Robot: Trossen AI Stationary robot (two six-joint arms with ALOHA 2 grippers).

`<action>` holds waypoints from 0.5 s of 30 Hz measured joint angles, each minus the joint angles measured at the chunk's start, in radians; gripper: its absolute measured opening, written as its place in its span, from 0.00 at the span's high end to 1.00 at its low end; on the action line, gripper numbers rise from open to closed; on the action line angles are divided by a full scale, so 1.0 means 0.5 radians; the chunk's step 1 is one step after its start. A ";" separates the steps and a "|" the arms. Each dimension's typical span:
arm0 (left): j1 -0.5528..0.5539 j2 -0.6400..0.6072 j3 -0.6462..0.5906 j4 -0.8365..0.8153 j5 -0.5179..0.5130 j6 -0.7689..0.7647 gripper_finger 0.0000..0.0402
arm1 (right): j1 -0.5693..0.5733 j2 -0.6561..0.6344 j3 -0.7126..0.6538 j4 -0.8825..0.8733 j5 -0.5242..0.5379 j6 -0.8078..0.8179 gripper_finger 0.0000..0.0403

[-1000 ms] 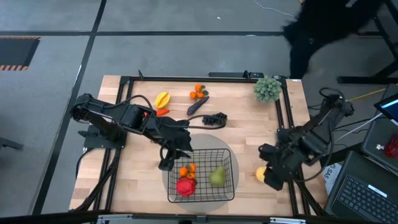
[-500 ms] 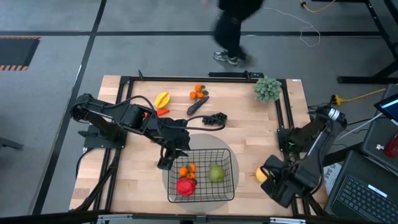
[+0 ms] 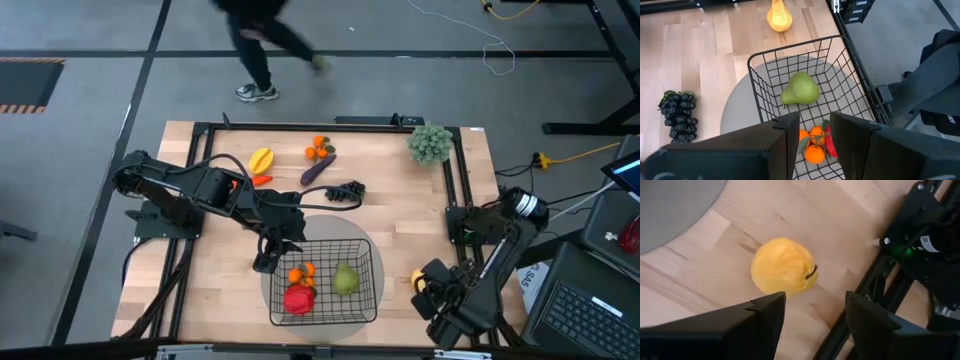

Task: Build produce basket
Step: Put the yellow pear into the black wire basket

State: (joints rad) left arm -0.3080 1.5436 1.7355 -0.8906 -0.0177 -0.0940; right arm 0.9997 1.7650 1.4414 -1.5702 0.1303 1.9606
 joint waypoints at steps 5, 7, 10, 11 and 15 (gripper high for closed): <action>0.000 0.000 0.000 0.000 0.000 0.000 0.76 | 0.000 0.067 0.000 0.005 0.004 0.061 0.52; 0.000 0.000 0.000 0.000 0.000 0.000 0.76 | 0.000 0.090 0.000 -0.005 0.034 0.132 0.52; -0.001 0.012 0.000 0.000 0.000 0.000 0.76 | -0.001 0.128 -0.043 -0.004 0.087 0.206 0.52; -0.001 0.017 -0.001 -0.009 0.000 0.000 0.76 | -0.001 0.139 -0.063 -0.002 0.079 0.217 0.52; 0.000 0.036 0.000 -0.027 0.000 0.000 0.76 | -0.001 0.164 -0.170 0.001 0.037 0.283 0.52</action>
State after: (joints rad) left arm -0.3080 1.5615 1.7355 -0.9039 -0.0177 -0.0940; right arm 0.9993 1.8467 1.3564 -1.5695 0.1489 2.1020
